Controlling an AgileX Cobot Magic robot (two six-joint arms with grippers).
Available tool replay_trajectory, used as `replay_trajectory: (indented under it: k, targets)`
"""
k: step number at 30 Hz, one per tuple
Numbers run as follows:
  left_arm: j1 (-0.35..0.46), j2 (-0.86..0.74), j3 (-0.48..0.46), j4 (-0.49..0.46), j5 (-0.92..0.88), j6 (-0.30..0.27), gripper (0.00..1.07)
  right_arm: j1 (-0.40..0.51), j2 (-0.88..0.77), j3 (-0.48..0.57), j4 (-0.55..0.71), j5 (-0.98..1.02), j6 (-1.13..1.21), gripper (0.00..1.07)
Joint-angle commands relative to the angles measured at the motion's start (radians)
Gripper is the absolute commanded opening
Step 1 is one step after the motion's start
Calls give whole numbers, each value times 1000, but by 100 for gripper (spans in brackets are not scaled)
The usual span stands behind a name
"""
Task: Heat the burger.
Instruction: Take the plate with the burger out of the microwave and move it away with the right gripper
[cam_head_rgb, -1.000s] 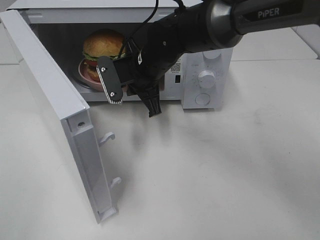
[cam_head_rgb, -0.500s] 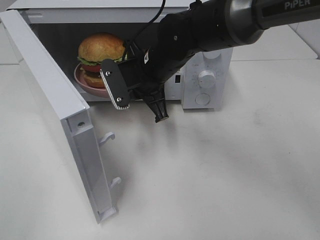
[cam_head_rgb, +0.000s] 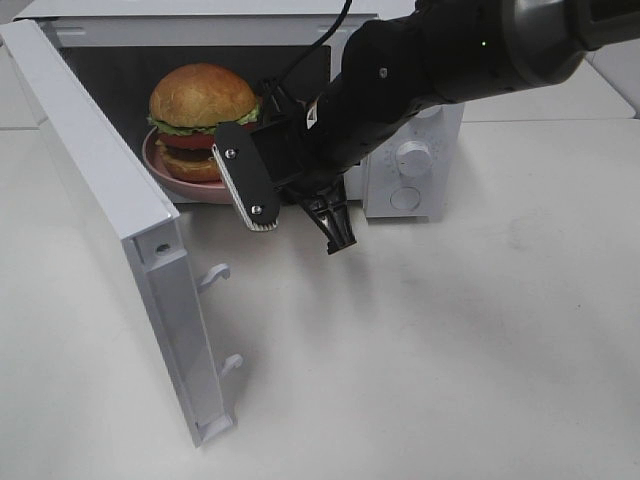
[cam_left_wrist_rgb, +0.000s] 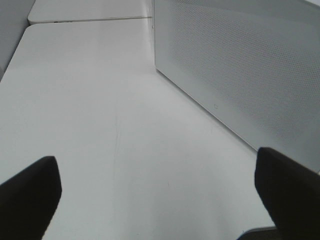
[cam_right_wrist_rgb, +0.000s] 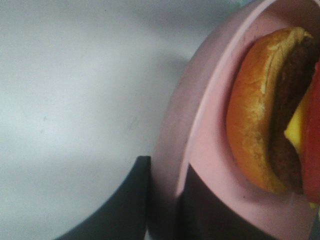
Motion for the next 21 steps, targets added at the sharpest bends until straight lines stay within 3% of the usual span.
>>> replay_trajectory:
  k: [1,21]
  targets:
    - [-1,-19,2,-1,-12,-5,98,-6,-62,37,6,-77,0,0]
    - [-1,-19,2,-1,-12,-5,98,-5,-356,376,5,-178,-23,0]
